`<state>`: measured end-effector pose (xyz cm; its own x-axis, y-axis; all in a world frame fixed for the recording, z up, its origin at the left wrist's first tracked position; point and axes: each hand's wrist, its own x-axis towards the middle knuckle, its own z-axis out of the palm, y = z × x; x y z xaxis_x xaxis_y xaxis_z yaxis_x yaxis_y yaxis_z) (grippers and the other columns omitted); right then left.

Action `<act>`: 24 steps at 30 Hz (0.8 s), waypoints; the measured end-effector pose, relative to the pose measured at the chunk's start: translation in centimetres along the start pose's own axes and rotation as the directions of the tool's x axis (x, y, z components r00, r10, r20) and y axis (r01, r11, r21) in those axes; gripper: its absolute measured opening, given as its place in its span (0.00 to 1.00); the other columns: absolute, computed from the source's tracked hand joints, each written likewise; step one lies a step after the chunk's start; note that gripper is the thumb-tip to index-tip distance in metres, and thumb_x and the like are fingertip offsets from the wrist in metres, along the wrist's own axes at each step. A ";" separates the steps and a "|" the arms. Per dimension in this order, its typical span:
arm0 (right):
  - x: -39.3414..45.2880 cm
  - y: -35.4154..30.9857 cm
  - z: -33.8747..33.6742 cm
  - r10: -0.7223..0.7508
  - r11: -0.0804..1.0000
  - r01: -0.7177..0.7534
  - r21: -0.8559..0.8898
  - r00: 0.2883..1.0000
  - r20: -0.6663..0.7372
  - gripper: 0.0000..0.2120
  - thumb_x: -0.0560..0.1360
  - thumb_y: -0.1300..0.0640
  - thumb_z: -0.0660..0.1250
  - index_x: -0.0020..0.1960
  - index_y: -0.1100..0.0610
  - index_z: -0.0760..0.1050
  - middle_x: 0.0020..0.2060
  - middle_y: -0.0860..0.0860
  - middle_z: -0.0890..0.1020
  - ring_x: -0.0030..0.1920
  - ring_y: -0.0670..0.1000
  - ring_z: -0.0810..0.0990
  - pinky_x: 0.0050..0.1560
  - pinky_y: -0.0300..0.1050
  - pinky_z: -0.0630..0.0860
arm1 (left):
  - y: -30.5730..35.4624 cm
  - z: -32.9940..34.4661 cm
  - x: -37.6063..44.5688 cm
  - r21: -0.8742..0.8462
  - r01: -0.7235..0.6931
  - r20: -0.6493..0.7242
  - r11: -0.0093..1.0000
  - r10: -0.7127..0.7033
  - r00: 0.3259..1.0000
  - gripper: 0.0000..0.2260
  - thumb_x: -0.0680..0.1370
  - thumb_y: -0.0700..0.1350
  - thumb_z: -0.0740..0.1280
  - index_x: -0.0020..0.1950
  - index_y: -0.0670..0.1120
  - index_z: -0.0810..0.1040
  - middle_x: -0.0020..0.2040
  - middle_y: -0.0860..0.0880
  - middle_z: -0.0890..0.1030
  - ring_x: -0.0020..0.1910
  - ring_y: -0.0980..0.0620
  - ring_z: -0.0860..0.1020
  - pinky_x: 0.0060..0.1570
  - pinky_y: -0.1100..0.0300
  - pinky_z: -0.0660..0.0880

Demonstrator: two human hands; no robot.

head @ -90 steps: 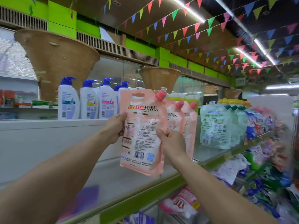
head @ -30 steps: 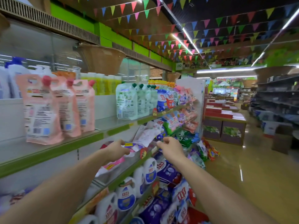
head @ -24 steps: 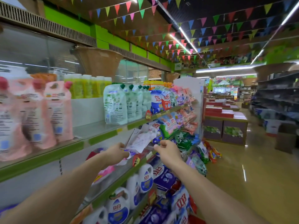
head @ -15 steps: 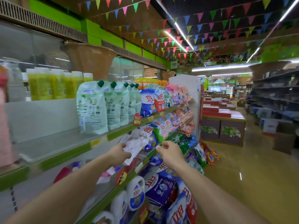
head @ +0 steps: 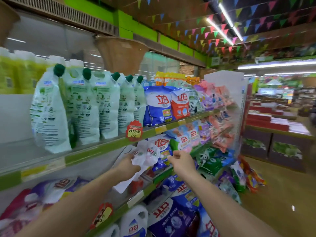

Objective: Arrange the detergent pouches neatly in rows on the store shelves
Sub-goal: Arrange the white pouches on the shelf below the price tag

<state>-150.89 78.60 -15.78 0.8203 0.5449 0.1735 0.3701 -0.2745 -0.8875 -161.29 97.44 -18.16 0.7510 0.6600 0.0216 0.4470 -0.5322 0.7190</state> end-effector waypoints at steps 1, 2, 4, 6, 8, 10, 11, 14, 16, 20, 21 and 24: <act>1.6 0.7 -0.3 0.003 1.000 -0.003 -0.008 1.000 0.017 0.21 0.77 0.51 0.64 0.67 0.57 0.69 0.58 0.52 0.76 0.51 0.49 0.73 0.53 0.45 0.72 | 0.5 0.8 1.1 0.012 0.008 -0.002 1.000 -0.008 1.000 0.31 0.75 0.44 0.66 0.76 0.42 0.59 0.65 0.41 0.72 0.49 0.47 0.75 0.45 0.58 0.72; 3.2 1.4 -0.6 0.004 1.000 -0.004 -0.022 1.000 0.027 0.20 0.78 0.51 0.63 0.67 0.57 0.69 0.58 0.51 0.76 0.50 0.49 0.73 0.52 0.44 0.71 | 1.0 1.7 2.2 0.027 0.014 -0.006 1.000 -0.013 1.000 0.30 0.76 0.43 0.65 0.76 0.42 0.58 0.65 0.41 0.72 0.50 0.47 0.74 0.46 0.58 0.72; 6.1 2.7 -0.7 0.006 0.999 -0.004 -0.035 0.999 0.050 0.19 0.78 0.50 0.63 0.66 0.56 0.70 0.58 0.51 0.76 0.51 0.49 0.73 0.53 0.46 0.72 | 1.6 3.1 4.5 0.059 0.016 -0.025 0.998 -0.015 1.000 0.28 0.77 0.43 0.65 0.76 0.42 0.60 0.65 0.42 0.73 0.54 0.46 0.75 0.49 0.59 0.71; 8.7 4.0 -0.2 0.023 0.999 -0.020 -0.028 0.997 0.079 0.19 0.78 0.48 0.63 0.65 0.55 0.70 0.54 0.49 0.76 0.52 0.50 0.74 0.57 0.49 0.74 | 1.7 3.9 6.3 0.104 0.026 -0.054 0.994 -0.020 0.998 0.28 0.77 0.44 0.66 0.76 0.42 0.60 0.70 0.43 0.71 0.64 0.45 0.72 0.54 0.61 0.69; 11.0 5.0 0.5 0.032 0.999 -0.030 -0.024 0.994 0.103 0.18 0.77 0.48 0.64 0.64 0.55 0.71 0.52 0.48 0.76 0.52 0.50 0.75 0.59 0.52 0.74 | 1.3 4.4 8.4 0.145 0.038 -0.072 0.989 -0.028 0.997 0.29 0.76 0.45 0.67 0.76 0.44 0.61 0.72 0.44 0.69 0.69 0.45 0.70 0.60 0.60 0.67; 13.2 6.0 1.8 0.043 0.999 -0.040 -0.029 0.992 0.120 0.18 0.77 0.51 0.64 0.63 0.59 0.72 0.55 0.53 0.78 0.52 0.53 0.76 0.60 0.54 0.74 | 0.4 4.9 10.5 0.185 0.057 -0.092 0.981 -0.040 0.995 0.31 0.74 0.48 0.68 0.76 0.45 0.62 0.71 0.44 0.70 0.68 0.44 0.70 0.64 0.57 0.68; 14.3 6.5 2.6 0.044 0.999 -0.042 -0.024 0.991 0.123 0.18 0.77 0.52 0.65 0.62 0.62 0.72 0.56 0.56 0.78 0.53 0.55 0.76 0.60 0.55 0.74 | -0.3 5.1 11.6 0.210 0.056 -0.106 0.976 -0.034 0.994 0.33 0.73 0.50 0.69 0.75 0.45 0.62 0.71 0.43 0.70 0.68 0.44 0.70 0.64 0.56 0.69; 17.1 8.1 5.4 0.033 0.999 -0.032 -0.006 0.983 0.179 0.15 0.77 0.53 0.64 0.58 0.62 0.74 0.52 0.57 0.78 0.53 0.57 0.77 0.54 0.50 0.73 | -2.7 6.1 15.1 0.307 0.055 -0.145 0.950 -0.011 0.989 0.37 0.70 0.55 0.68 0.75 0.44 0.62 0.71 0.43 0.69 0.68 0.43 0.70 0.64 0.55 0.69; 18.9 9.3 7.5 0.012 1.000 -0.008 -0.023 0.979 0.204 0.10 0.76 0.54 0.64 0.49 0.62 0.75 0.43 0.58 0.76 0.47 0.58 0.76 0.46 0.48 0.69 | -4.1 7.2 17.1 0.405 0.089 -0.173 0.910 -0.019 0.985 0.39 0.69 0.59 0.66 0.76 0.46 0.59 0.70 0.43 0.68 0.68 0.43 0.68 0.64 0.53 0.69; 22.0 12.6 11.9 0.046 0.999 -0.051 0.018 0.978 0.206 0.16 0.74 0.57 0.66 0.33 0.64 0.69 0.31 0.59 0.70 0.34 0.58 0.73 0.37 0.49 0.67 | -6.5 10.2 20.0 0.573 0.144 -0.235 0.807 -0.007 0.972 0.38 0.71 0.62 0.66 0.74 0.46 0.59 0.70 0.44 0.67 0.67 0.43 0.67 0.59 0.51 0.71; 22.7 13.5 13.0 0.068 0.997 -0.075 0.024 0.976 0.206 0.18 0.74 0.57 0.66 0.30 0.61 0.65 0.28 0.56 0.68 0.32 0.55 0.70 0.36 0.47 0.63 | -7.1 11.0 20.5 0.601 0.165 -0.261 0.782 -0.003 0.965 0.37 0.70 0.64 0.65 0.73 0.46 0.61 0.68 0.44 0.67 0.66 0.43 0.68 0.58 0.51 0.72; 24.1 15.8 15.6 0.166 0.979 -0.190 0.074 0.953 0.254 0.17 0.73 0.51 0.67 0.32 0.61 0.72 0.31 0.54 0.78 0.33 0.51 0.76 0.38 0.46 0.71 | -8.5 12.8 21.4 0.637 0.203 -0.329 0.744 0.024 0.944 0.33 0.69 0.62 0.62 0.67 0.42 0.67 0.61 0.43 0.71 0.61 0.41 0.73 0.54 0.48 0.75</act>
<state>-132.05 99.74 -32.25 0.7325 0.6748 -0.0904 0.1736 -0.3136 -0.9335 -142.75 109.27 -32.69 0.5600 0.7846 0.2660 0.7943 -0.5997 0.0969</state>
